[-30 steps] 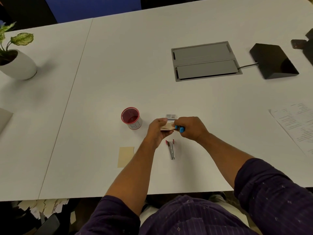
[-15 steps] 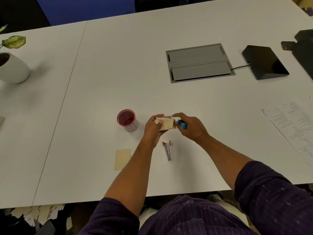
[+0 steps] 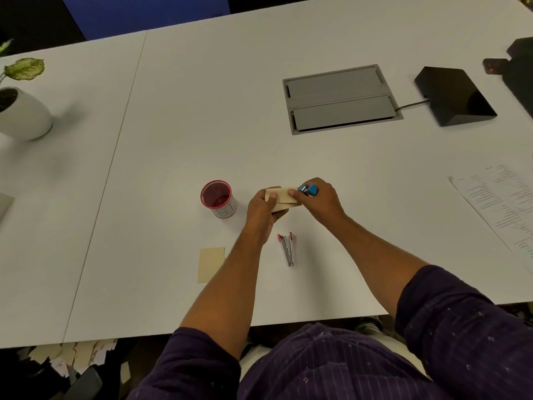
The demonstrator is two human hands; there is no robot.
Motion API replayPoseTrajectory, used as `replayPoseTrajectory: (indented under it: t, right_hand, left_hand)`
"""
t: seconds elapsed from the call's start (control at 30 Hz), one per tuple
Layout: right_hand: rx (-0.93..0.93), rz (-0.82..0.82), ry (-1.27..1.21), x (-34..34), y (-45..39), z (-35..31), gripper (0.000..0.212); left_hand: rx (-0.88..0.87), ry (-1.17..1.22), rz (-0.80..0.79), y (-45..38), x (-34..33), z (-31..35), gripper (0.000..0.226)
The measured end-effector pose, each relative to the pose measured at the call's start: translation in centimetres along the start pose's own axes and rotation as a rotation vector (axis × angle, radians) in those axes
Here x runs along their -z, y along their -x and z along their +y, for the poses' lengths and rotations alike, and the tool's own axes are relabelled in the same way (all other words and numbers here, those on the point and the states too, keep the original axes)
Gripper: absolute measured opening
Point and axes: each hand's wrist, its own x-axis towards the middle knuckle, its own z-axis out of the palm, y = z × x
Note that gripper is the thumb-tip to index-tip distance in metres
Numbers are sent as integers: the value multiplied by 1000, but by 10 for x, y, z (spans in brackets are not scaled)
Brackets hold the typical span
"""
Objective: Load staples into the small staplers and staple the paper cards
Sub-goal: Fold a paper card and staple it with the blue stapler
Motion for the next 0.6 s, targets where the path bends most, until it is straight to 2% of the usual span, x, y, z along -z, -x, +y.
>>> replayPoseTrajectory:
  t: [0.13, 0.3, 0.4, 0.6]
  right_hand:
    - [-47, -7, -92, 4, -1, -2, 26]
    - [-118, -36, -230, 14, -1, -4, 29]
    - [-154, -63, -272, 18, 1, -4, 20]
    - [-156, -38, -251, 18, 2, -3, 23]
  left_hand:
    - [32, 20, 2, 2, -4, 2, 15]
    - [60, 185, 39, 6, -7, 9, 25]
    - [44, 163, 68, 5, -10, 15, 27]
    - [52, 63, 58, 6, -16, 18, 24]
